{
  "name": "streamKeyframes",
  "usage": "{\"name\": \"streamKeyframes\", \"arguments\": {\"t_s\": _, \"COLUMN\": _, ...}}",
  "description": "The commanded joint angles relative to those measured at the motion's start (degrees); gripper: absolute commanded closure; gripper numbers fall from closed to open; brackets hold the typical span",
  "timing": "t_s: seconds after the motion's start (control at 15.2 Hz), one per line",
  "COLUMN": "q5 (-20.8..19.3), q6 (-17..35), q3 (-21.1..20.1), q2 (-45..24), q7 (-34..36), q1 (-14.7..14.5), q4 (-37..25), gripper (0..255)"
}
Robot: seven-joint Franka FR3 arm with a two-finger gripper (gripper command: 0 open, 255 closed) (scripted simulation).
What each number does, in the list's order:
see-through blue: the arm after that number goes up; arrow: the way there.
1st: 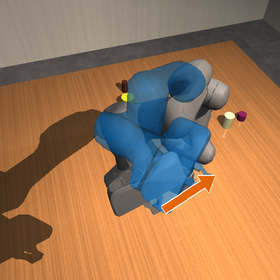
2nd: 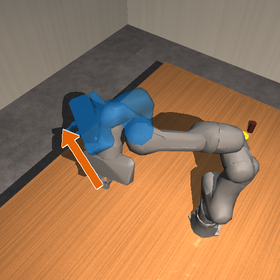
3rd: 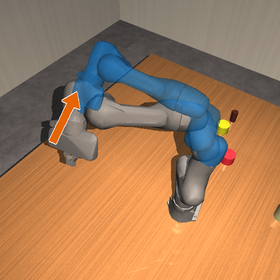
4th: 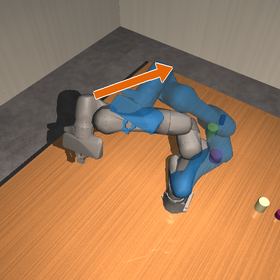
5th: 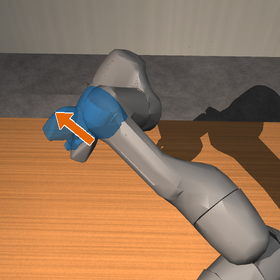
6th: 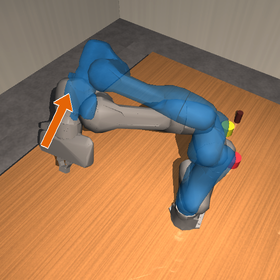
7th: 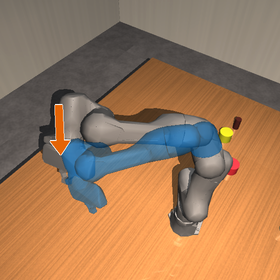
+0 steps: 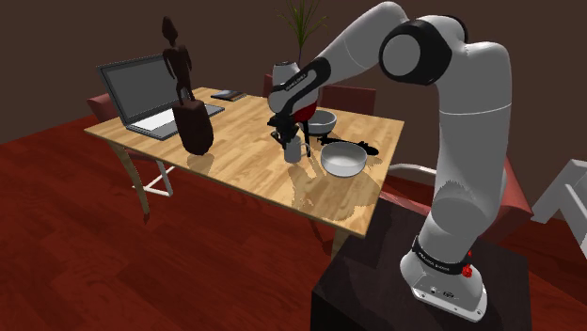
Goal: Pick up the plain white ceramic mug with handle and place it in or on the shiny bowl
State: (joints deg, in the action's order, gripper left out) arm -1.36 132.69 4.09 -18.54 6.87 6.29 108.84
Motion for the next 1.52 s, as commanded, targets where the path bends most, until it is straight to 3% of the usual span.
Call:
{"name": "streamKeyframes", "arguments": {"t_s": 0.0, "q5": 0.0, "q6": -1.4, "q3": 0.0, "q2": 0.9, "q7": -0.1, "q1": 0.0, "q4": -0.5, "gripper": 255}}
{"name": "streamKeyframes", "arguments": {"t_s": 1.45, "q5": -0.2, "q6": -16.6, "q3": 0.1, "q2": 6.8, "q7": -0.4, "q1": -0.1, "q4": -9.8, "gripper": 255}}
